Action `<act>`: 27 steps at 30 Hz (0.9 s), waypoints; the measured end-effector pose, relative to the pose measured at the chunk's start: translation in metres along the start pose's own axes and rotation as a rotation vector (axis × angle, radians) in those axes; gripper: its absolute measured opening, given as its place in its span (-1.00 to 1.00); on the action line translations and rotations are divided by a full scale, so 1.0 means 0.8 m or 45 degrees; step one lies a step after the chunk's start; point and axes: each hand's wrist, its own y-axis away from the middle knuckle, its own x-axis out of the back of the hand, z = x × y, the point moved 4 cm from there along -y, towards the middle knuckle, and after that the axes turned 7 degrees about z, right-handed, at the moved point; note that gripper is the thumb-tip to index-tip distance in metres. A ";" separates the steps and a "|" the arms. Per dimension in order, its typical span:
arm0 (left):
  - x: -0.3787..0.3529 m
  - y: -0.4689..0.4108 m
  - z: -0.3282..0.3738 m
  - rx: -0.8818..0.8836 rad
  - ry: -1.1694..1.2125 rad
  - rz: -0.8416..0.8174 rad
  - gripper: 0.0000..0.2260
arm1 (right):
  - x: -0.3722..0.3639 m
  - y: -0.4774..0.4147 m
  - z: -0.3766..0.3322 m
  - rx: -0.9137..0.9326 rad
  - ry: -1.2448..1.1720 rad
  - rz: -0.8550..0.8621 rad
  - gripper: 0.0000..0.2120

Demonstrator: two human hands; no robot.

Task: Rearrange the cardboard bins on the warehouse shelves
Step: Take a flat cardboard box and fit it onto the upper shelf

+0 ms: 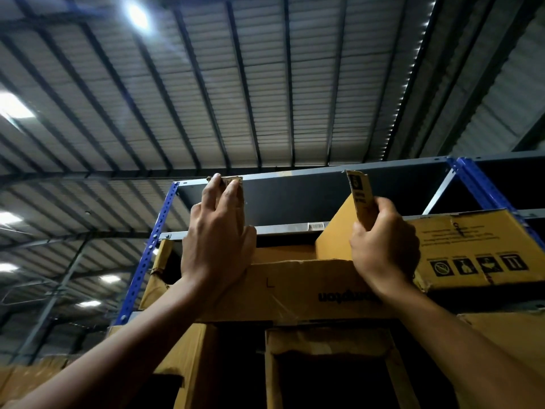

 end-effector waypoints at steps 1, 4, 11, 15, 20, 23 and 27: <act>-0.004 0.000 -0.002 -0.003 0.019 -0.004 -0.34 | 0.000 0.000 0.000 0.009 0.050 -0.006 -0.65; -0.024 0.002 -0.011 0.023 0.027 -0.026 -0.35 | -0.002 -0.001 0.003 0.067 0.147 -0.018 -0.54; -0.080 -0.008 -0.031 0.054 -0.036 -0.054 -0.39 | -0.037 -0.001 0.035 0.279 0.205 -0.359 -0.23; -0.124 -0.015 -0.046 -0.010 0.029 -0.153 -0.36 | -0.065 -0.008 0.063 0.338 0.237 -0.336 -0.28; -0.184 -0.002 -0.065 -0.118 -0.003 -0.350 -0.14 | -0.105 -0.020 0.094 0.484 0.324 -0.218 -0.45; -0.211 0.009 -0.071 -0.193 -0.194 -0.244 -0.18 | -0.129 -0.024 0.116 0.520 0.351 -0.259 -0.48; -0.235 0.028 -0.070 -0.165 -0.240 -0.085 -0.33 | -0.152 -0.025 0.139 0.579 0.407 -0.377 -0.41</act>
